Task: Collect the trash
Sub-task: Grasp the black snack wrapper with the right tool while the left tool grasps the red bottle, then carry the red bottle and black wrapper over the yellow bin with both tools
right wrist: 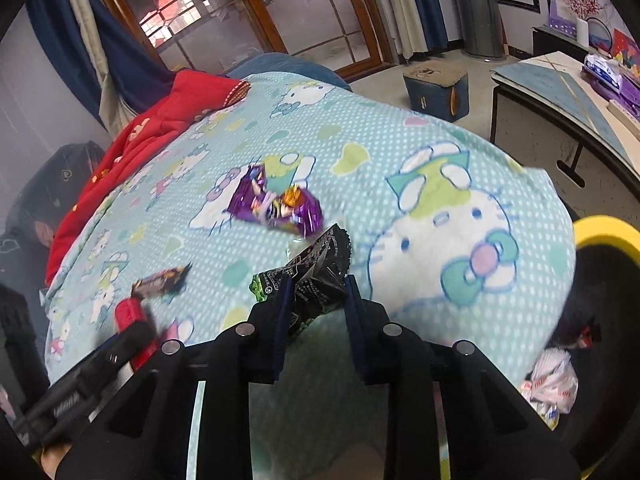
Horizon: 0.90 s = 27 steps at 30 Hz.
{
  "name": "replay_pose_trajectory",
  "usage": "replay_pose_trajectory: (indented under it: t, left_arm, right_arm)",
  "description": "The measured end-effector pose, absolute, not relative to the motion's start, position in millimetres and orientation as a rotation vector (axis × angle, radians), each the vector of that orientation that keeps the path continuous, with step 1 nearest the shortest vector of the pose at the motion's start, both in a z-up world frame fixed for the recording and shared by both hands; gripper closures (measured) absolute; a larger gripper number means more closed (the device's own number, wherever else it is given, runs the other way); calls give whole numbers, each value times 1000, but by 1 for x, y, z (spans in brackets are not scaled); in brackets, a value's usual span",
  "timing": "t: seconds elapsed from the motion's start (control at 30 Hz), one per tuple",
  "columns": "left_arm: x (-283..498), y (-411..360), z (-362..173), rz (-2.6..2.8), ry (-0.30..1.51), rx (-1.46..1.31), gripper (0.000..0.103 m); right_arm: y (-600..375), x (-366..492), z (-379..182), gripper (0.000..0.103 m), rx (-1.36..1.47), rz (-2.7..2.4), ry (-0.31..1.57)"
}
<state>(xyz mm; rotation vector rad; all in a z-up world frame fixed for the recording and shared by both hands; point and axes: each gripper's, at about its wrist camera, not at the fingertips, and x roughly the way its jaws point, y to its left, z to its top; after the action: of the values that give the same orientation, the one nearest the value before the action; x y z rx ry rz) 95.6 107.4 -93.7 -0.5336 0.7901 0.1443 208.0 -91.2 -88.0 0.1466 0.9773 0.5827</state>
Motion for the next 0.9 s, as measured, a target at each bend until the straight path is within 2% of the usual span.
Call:
replay_pose_trajectory:
  t: [0.2, 0.47, 0.9]
  left_arm:
    - [90, 110, -92, 123, 793, -568, 57]
    - [89, 102, -87, 42, 788, -586, 72]
    - [88, 73, -47, -43, 659, -475, 76]
  right_arm:
    - [-93, 191, -77, 80, 105, 601, 956]
    - [-99, 175, -61, 82, 70, 619, 894]
    - [-122, 175, -44, 84, 109, 605, 832]
